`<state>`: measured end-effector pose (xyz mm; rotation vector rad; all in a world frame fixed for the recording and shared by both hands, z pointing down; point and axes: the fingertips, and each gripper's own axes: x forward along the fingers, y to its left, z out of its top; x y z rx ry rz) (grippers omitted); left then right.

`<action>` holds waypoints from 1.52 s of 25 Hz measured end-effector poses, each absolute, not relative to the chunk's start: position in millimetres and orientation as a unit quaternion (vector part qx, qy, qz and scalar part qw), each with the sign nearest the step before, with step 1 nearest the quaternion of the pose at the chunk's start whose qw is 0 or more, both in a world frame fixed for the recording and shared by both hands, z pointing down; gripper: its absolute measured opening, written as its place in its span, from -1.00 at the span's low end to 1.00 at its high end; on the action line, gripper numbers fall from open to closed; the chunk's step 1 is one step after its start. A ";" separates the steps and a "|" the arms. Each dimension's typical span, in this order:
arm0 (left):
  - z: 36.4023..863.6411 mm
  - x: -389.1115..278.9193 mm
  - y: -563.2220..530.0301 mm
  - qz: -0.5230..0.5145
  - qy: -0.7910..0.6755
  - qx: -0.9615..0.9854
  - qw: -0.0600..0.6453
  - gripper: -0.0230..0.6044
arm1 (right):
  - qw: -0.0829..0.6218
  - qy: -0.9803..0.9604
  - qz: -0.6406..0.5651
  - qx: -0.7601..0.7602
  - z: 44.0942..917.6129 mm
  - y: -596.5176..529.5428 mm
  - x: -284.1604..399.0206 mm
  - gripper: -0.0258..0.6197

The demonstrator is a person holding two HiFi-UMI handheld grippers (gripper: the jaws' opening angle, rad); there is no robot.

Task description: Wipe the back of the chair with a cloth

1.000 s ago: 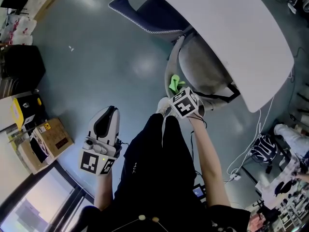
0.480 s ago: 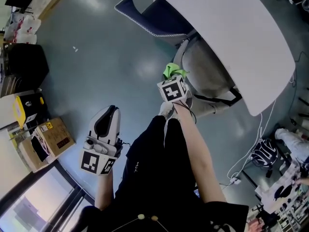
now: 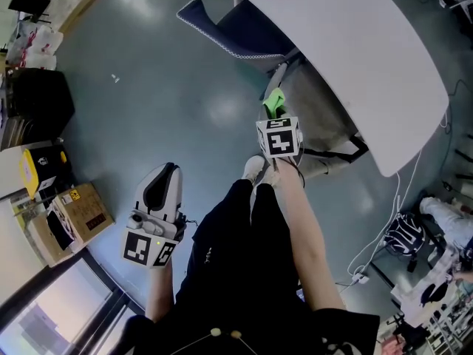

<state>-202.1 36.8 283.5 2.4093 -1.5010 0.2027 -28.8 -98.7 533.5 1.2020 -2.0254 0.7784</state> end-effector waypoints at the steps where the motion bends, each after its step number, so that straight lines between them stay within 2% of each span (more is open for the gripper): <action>1: 282.2 -202.2 37.0 0.069 -0.522 0.838 0.146 -0.81 | 0.321 -0.773 0.297 0.460 528.6 -98.2 -25.2 -0.86; 9: 277.9 -194.6 33.9 0.057 -0.510 0.847 0.138 -0.81 | 0.297 -0.787 0.288 0.458 484.8 -71.4 3.4 -0.85; 17: 282.2 -170.8 24.7 0.049 -0.476 0.868 0.131 -0.81 | 0.167 -0.847 0.273 0.424 408.0 -34.8 10.2 -0.86; 26: 282.5 -128.0 14.3 0.038 -0.422 0.896 0.131 -0.81 | 0.091 -0.856 0.250 0.444 333.0 10.3 43.1 -0.86; 38: 241.8 -54.2 12.6 -0.032 -0.309 0.946 0.092 -0.81 | -0.025 -0.822 0.101 0.560 242.4 56.5 107.8 -0.86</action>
